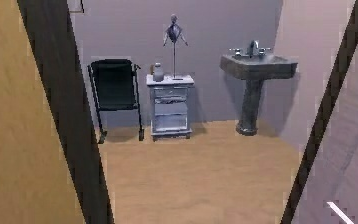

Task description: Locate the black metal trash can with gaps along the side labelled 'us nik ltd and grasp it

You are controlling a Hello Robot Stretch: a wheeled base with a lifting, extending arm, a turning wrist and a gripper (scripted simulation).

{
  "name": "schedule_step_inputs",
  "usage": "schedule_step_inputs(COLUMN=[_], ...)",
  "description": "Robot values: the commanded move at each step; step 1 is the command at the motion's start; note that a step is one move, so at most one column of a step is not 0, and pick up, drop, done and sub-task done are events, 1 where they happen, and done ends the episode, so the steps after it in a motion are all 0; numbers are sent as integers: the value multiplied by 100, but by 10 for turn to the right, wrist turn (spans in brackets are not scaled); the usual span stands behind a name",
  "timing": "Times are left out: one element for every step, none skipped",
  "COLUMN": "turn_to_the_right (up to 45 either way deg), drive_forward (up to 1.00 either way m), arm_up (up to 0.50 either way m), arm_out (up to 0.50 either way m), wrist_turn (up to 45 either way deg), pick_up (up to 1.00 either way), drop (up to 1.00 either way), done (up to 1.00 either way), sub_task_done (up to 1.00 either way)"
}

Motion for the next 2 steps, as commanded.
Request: schedule_step_inputs(turn_to_the_right=[0,-60], drive_forward=[5,0], arm_up=[0,0], arm_out=[0,0], wrist_turn=[0,0], pick_up=[0,0], drop=[0,0], done=[0,0], sub_task_done=[0,0])
